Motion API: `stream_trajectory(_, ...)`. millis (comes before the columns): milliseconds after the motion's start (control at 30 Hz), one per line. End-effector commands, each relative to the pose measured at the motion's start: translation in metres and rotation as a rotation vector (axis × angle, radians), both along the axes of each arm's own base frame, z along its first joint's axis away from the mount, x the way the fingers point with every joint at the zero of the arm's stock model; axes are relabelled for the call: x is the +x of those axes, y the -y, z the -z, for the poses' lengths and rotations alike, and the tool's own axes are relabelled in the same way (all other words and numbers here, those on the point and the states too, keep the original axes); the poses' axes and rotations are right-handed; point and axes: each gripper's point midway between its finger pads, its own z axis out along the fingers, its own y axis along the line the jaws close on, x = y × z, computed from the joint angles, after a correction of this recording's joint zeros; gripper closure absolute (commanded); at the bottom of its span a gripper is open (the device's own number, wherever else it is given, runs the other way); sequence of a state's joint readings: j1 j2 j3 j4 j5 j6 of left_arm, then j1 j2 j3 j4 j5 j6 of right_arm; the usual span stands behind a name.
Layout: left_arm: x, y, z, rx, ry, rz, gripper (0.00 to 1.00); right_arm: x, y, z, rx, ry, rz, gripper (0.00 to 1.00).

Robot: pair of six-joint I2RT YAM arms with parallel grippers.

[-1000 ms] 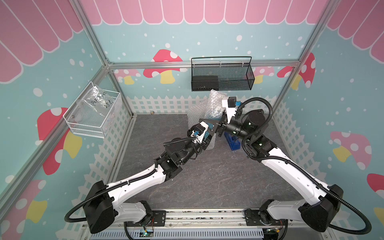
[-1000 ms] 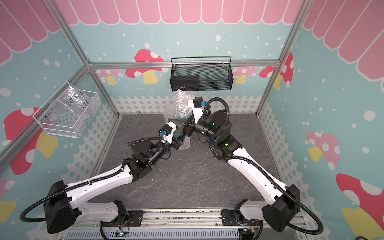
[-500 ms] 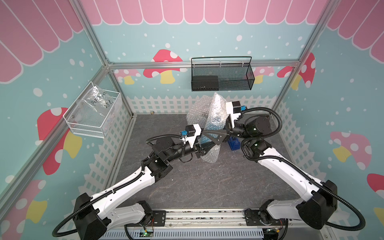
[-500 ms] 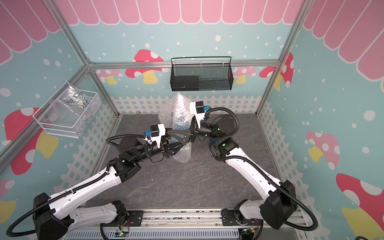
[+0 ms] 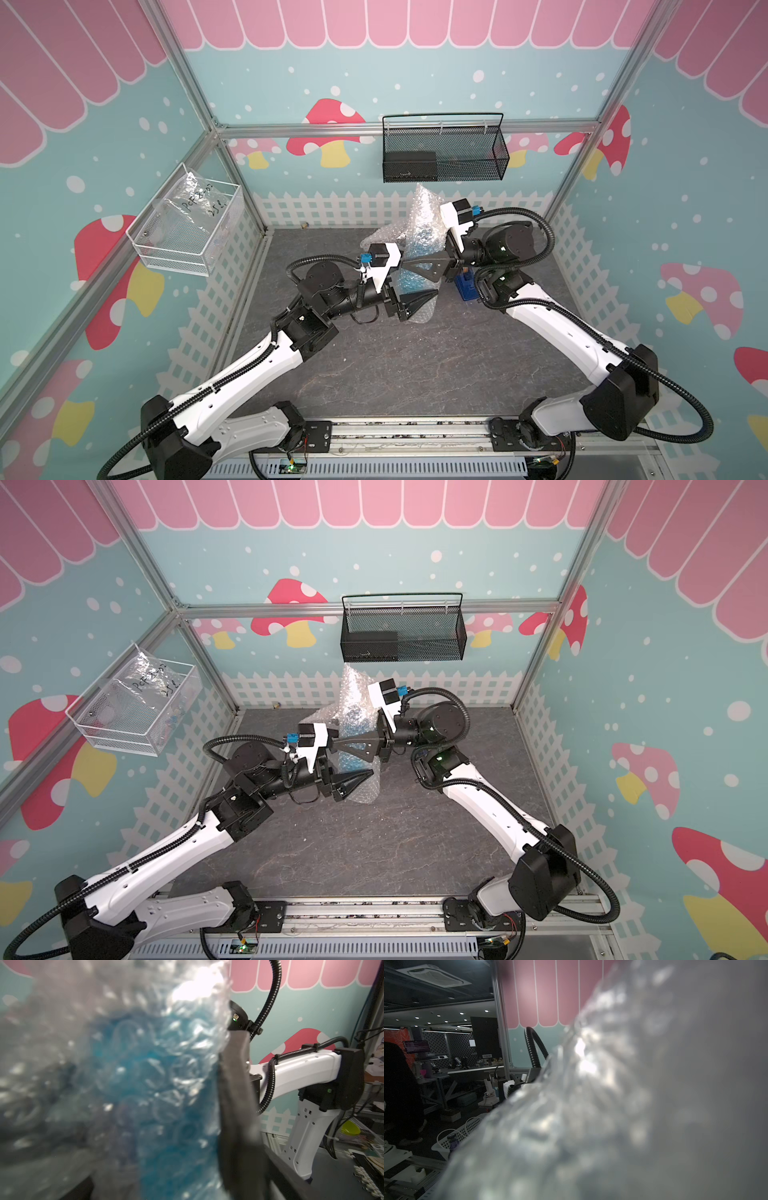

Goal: Wrap wine bottles in bubble wrap
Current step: Wrap the wine bottle in bubble wrap.

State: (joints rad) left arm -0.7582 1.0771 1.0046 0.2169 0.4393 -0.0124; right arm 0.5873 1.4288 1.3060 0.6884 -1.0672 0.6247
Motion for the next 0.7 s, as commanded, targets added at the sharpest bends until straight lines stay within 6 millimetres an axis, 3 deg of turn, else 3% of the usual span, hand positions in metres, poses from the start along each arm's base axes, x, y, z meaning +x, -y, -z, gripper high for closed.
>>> stream_trajectory(0,0.017,-0.042,-0.009,-0.004,0.077,-0.274,0.01,0.023,0.016,-0.031,0.021,0.110,0.266,0.80)
stream_trajectory(133,0.024,-0.067,-0.006,0.025,0.114,-0.424,0.01,0.039,0.029,-0.044,0.038,0.152,0.454,0.82)
stream_trajectory(233,0.028,-0.068,-0.005,0.028,0.119,-0.454,0.01,0.047,0.034,-0.051,0.060,0.158,0.551,0.82)
stream_trajectory(533,0.039,-0.013,0.003,0.074,0.224,-0.461,0.01,0.055,0.023,-0.058,0.085,0.112,0.692,0.82)
stream_trajectory(667,0.056,-0.007,0.005,0.081,0.228,-0.548,0.01,0.052,0.025,-0.061,0.089,0.092,0.701,0.83)
